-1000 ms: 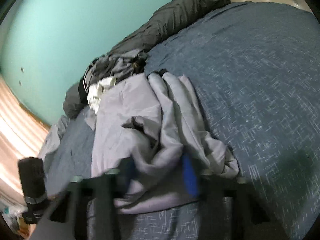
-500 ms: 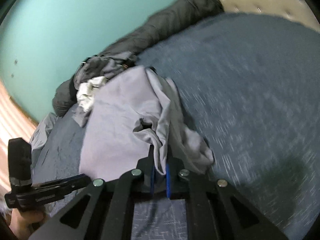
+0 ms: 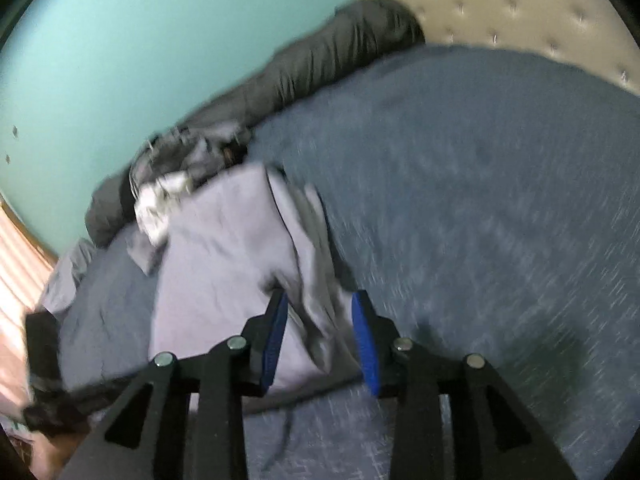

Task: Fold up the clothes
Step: 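Grasp the jacket's loose side edge with the right tool and fold it inward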

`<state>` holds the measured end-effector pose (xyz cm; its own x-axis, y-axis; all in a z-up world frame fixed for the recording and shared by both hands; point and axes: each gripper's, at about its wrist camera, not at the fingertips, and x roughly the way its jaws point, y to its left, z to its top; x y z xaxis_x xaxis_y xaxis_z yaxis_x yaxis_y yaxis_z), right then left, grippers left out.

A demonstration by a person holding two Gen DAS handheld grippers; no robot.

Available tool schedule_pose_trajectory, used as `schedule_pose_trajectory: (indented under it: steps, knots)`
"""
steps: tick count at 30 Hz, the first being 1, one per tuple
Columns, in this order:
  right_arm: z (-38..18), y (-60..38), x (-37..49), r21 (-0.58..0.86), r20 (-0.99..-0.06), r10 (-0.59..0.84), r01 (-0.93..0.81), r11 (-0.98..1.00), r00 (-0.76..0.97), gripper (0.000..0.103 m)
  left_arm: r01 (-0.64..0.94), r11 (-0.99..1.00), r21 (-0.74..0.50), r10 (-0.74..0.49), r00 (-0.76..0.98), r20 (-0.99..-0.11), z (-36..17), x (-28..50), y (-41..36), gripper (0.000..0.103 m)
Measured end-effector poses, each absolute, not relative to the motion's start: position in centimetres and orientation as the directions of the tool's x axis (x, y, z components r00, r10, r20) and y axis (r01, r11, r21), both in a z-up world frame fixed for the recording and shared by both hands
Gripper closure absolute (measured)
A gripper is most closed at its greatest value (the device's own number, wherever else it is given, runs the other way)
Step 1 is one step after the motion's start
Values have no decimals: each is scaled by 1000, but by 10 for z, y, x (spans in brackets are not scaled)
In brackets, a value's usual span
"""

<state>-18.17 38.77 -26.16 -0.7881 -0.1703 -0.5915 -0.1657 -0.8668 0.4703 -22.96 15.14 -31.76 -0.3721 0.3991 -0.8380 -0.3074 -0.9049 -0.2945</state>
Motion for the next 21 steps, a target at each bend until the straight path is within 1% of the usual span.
schedule_pose_trajectory:
  steps: [3, 5, 6, 8, 11, 13, 15, 19, 21]
  knots:
    - [-255, 374, -190, 485, -578, -248, -82, -871, -777, 70, -314, -905, -286, 394, -371, -841, -320, -228, 154, 79]
    - [-259, 360, -200, 473, -595, -297, -26, -881, -747, 80, -318, -905, -283, 393, -371, -841, -321, -227, 156, 79]
    - [-264, 354, -205, 452, -616, -297, -18, -892, -729, 85, -320, -903, -286, 397, -369, -840, -321, -227, 155, 79]
    - [-278, 346, -217, 403, -671, -283, -17, -915, -685, 87, -320, -899, -299, 408, -363, -838, -323, -228, 153, 79]
    - [-296, 343, -229, 320, -751, -240, -21, -947, -615, 92, -322, -892, -316, 424, -354, -834, -325, -228, 150, 79]
    - [-309, 345, -237, 277, -798, -221, -15, -961, -561, 100, -325, -889, -322, 429, -350, -833, -328, -229, 151, 79]
    - [-322, 349, -242, 264, -829, -223, -7, -965, -513, 103, -326, -887, -328, 435, -348, -831, -331, -228, 152, 79]
    - [-342, 351, -252, 242, -862, -217, 4, -970, -458, 103, -324, -883, -340, 444, -339, -829, -337, -228, 152, 79]
    - [-343, 346, -254, 207, -875, -195, 22, -978, -442, 103, -316, -882, -349, 448, -333, -830, -340, -229, 151, 79]
